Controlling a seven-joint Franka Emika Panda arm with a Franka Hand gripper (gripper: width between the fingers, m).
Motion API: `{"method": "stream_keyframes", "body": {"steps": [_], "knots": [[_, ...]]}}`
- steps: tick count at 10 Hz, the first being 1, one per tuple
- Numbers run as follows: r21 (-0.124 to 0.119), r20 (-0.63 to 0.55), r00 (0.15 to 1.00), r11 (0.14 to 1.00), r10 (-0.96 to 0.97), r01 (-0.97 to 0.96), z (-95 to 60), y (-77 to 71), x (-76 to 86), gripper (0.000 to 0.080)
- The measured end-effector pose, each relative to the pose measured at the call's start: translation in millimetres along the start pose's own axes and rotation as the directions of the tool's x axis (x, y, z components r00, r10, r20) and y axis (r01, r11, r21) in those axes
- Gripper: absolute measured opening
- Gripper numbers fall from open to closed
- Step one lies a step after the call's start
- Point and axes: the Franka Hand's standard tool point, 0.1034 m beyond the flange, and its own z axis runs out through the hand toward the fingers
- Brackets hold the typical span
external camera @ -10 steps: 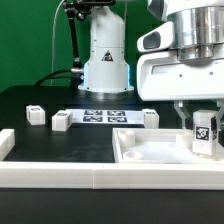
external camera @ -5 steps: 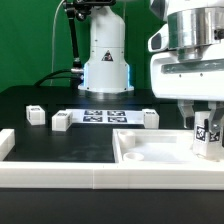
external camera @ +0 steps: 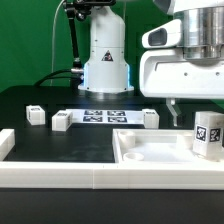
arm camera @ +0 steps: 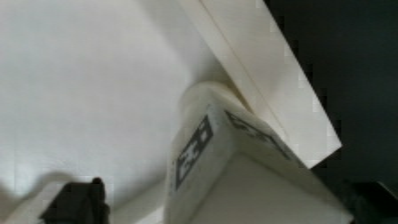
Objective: Assemble one leg
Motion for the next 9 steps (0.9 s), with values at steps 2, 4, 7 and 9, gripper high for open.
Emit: {"method": "stream_keyframes", "body": {"steps": [2, 4, 7, 9], "knots": [[-0.042, 0.03, 0.956, 0.955, -0.292, 0.293, -0.6, 1.9, -3.2, 0.0649], [-0.05, 0.025, 0.924, 0.922, -0.382, 0.383, -1.0, -2.4, -5.2, 0.0649], [-0.046, -0.025, 0.827, 0.827, -0.561, 0.56, -1.9, -6.3, -2.6, 0.0649], [-0.048, -0.021, 0.777, 0.777, -0.629, 0.628, -1.4, -5.7, -2.5, 0.0649]]}}
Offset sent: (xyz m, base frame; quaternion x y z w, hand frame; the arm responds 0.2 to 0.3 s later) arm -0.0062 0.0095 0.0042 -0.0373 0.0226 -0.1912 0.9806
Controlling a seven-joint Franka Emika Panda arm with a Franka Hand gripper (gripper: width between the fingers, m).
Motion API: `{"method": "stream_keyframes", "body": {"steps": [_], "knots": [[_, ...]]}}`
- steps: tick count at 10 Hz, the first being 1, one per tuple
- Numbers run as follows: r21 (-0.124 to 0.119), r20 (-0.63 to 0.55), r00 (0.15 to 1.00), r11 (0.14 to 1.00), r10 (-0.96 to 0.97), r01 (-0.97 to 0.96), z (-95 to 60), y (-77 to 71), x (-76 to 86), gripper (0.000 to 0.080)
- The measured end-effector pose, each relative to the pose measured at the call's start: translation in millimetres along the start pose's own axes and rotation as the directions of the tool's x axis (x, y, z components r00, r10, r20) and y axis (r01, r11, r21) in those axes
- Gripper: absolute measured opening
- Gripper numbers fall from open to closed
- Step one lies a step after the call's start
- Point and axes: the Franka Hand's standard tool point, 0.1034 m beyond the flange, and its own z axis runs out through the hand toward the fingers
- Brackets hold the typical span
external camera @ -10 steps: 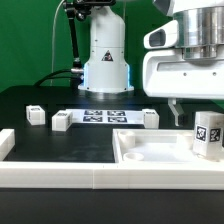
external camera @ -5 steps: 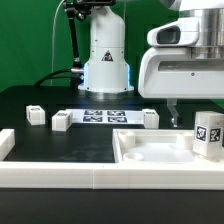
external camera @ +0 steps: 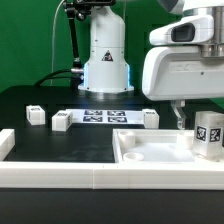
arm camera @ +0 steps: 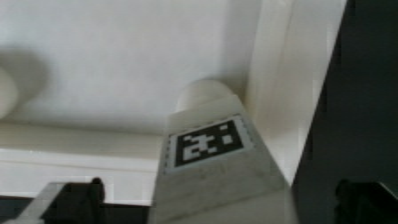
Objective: Assemble one leg
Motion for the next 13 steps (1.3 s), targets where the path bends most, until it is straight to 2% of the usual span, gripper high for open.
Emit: {"method": "stream_keyframes", "body": {"steps": [1, 3, 4, 8, 9, 11, 13], "knots": [[0.0, 0.0, 1.0, 1.0, 0.0, 0.0, 0.2, 0.2, -0.1, 0.0649], [0.0, 0.001, 1.0, 1.0, 0.001, -0.001, 0.4, 0.2, -0.2, 0.0364], [0.0, 0.001, 1.0, 1.0, 0.001, -0.001, 0.4, 0.2, -0.2, 0.0289], [0.001, 0.001, 1.0, 1.0, 0.021, -0.021, 0.4, 0.1, -0.2, 0.0289], [0.003, 0.001, 0.993, 0.993, 0.122, -0.122, 0.5, -0.6, -0.3, 0.0289], [-0.01, -0.006, 0.932, 0.932, 0.363, -0.363, 0.5, -2.1, -0.8, 0.0291], [-0.014, -0.015, 0.831, 0.831, 0.556, -0.556, 1.3, -2.5, -1.1, 0.0291]]}}
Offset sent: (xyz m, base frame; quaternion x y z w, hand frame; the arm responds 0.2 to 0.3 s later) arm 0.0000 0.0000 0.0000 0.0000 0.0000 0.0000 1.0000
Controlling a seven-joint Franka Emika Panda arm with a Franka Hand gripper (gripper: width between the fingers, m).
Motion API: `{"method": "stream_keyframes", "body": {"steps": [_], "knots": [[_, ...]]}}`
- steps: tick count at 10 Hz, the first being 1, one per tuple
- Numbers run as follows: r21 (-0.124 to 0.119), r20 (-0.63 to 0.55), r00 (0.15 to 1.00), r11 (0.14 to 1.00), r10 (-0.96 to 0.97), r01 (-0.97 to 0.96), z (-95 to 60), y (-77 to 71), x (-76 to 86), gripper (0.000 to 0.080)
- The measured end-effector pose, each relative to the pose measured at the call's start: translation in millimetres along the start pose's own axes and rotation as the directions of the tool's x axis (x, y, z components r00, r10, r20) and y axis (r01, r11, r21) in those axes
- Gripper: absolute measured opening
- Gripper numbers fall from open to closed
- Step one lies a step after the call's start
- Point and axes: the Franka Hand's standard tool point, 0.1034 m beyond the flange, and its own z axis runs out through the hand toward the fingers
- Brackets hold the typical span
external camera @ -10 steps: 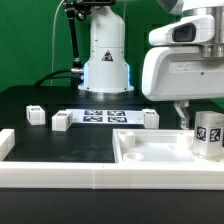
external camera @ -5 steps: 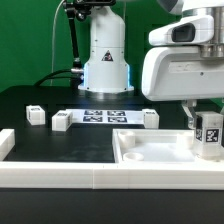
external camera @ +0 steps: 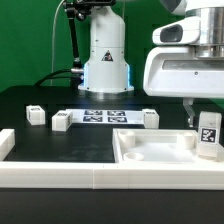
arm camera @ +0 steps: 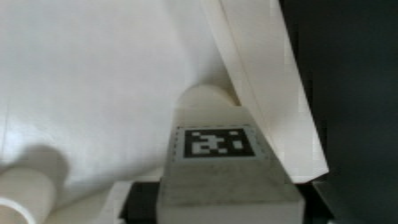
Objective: Assemble one leg
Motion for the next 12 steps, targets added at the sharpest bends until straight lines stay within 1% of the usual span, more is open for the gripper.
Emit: {"method": "stream_keyframes", "body": {"steps": [1, 2, 3, 4, 5, 6, 8, 10, 11, 12], "knots": [[0.014, 0.001, 0.99, 0.99, 0.14, -0.14, 0.6, 1.0, 0.6, 0.0291], [0.02, 0.003, 0.973, 0.972, 0.232, -0.232, 0.8, 1.5, 0.8, 0.0291], [0.026, 0.006, 0.929, 0.928, 0.37, -0.37, 0.8, 1.8, 0.4, 0.0291], [0.034, 0.009, 0.837, 0.837, 0.547, -0.546, 0.7, 2.4, 0.4, 0.0291], [0.038, 0.014, 0.763, 0.762, 0.646, -0.646, 0.8, 2.5, 0.0, 0.0291], [0.046, 0.018, 0.671, 0.67, 0.741, -0.741, 1.2, 3.0, -0.4, 0.0291], [0.045, 0.038, 0.575, 0.573, 0.817, -0.818, 1.1, 4.2, 0.4, 0.0291], [0.044, 0.049, 0.527, 0.525, 0.849, -0.85, 1.1, 3.6, 0.1, 0.0291], [0.045, 0.048, 0.538, 0.536, 0.842, -0.843, 1.4, 3.5, 0.0, 0.0291], [0.049, 0.046, 0.563, 0.561, 0.825, -0.826, 1.5, 3.8, 0.6, 0.0472]]}}
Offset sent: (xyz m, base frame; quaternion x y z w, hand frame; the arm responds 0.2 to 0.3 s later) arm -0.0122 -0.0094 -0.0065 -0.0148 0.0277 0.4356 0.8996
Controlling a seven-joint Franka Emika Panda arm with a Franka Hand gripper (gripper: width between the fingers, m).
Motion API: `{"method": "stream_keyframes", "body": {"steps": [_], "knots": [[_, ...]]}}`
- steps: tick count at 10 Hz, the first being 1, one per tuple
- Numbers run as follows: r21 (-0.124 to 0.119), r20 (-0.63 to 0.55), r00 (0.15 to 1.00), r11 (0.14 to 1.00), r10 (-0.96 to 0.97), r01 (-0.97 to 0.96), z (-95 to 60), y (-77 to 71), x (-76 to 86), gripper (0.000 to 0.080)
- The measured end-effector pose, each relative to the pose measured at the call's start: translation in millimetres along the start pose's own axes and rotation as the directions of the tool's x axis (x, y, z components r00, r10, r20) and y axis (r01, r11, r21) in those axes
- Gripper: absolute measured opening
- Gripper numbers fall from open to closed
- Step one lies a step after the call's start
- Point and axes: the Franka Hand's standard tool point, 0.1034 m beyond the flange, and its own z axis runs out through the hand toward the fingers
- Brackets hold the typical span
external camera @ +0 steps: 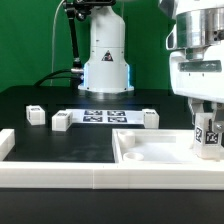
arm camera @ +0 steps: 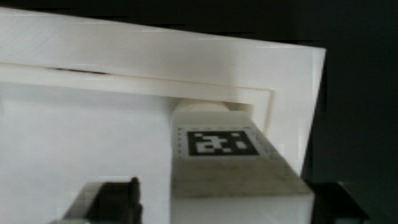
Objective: Assemble one leg
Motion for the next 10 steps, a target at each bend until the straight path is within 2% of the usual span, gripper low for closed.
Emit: {"method": "stream_keyframes", "body": {"steps": [1, 2, 3, 4, 7, 10], "knots": [[0.007, -0.004, 0.994, 0.994, -0.11, 0.11, 0.2, -0.9, 4.3, 0.0605], [0.003, -0.003, 0.99, 0.99, -0.143, 0.143, 0.8, -0.3, 4.8, 0.0605], [-0.001, -0.003, 0.977, 0.977, -0.211, 0.211, 0.9, -0.4, 4.6, 0.064], [-0.002, -0.003, 0.937, 0.937, -0.349, 0.349, 0.4, -1.4, 4.1, 0.064], [-0.003, -0.002, 0.802, 0.802, -0.598, 0.598, 0.7, -2.5, 2.6, 0.0649], [-0.024, 0.007, 0.596, 0.595, -0.803, 0.803, 3.2, -0.9, 2.0, 0.0649]]}}
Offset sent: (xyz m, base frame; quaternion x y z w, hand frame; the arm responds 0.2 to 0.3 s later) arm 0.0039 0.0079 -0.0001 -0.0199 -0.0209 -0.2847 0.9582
